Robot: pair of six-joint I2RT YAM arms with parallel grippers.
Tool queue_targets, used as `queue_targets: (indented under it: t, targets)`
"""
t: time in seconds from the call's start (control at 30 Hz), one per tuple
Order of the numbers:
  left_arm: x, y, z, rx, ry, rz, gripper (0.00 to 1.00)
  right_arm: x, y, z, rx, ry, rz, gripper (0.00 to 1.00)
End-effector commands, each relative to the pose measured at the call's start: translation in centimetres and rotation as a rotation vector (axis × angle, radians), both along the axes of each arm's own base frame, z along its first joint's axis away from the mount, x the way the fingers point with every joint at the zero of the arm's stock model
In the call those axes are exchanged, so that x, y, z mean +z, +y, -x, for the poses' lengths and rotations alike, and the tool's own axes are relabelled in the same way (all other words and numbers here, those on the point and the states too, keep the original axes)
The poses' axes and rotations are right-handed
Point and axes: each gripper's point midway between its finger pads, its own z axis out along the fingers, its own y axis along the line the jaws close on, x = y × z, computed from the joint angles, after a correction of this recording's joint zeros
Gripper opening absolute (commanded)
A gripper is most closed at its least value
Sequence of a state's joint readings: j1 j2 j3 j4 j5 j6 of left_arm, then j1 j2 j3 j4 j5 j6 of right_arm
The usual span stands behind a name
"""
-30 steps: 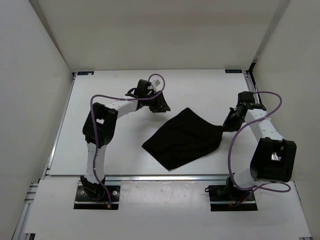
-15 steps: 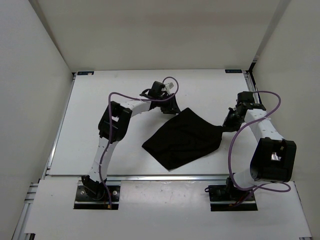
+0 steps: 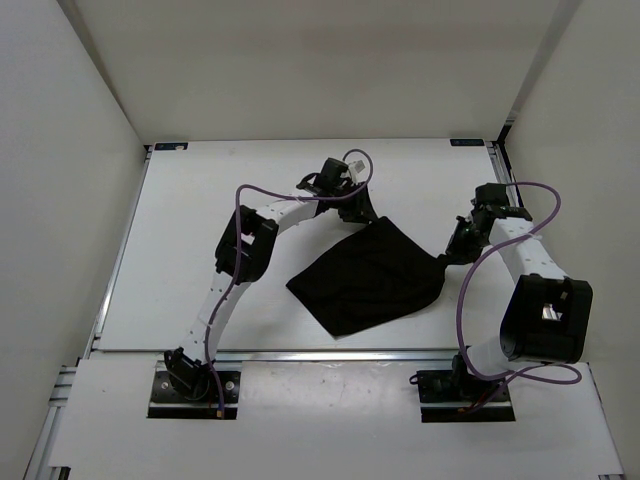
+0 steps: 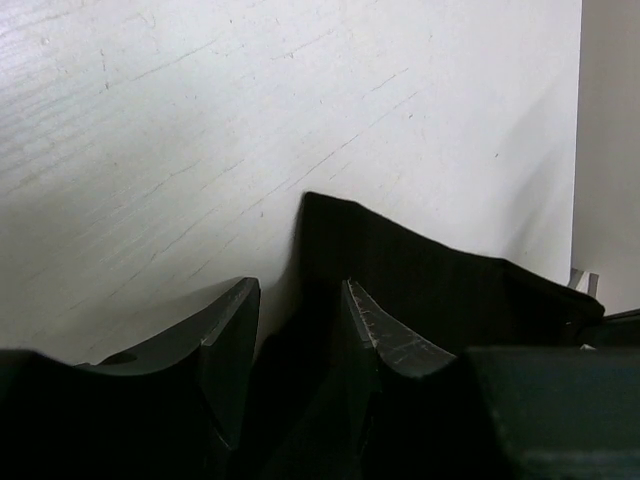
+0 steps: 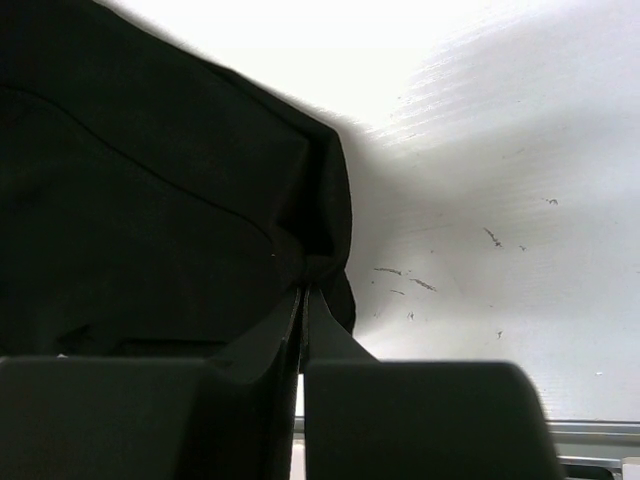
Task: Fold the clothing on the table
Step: Fold the skirt
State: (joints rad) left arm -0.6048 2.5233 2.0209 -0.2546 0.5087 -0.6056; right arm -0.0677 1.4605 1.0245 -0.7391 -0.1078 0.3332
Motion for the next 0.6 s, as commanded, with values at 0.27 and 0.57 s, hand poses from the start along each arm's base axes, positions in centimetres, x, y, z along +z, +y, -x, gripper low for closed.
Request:
queue_targets:
  t: [0.27,0.57]
  targets:
    - [0.3,-0.3,1.1,-0.009,-0.013,-0.135,0.38,0.5,-0.7,-0.1,0.012,-0.012,0.005,0.0]
    - [2.7,1.5,3.6,-0.051,-0.055,-0.266,0.0,1.8,-1.5,-0.4,0.003,-0.038,0.029,0.0]
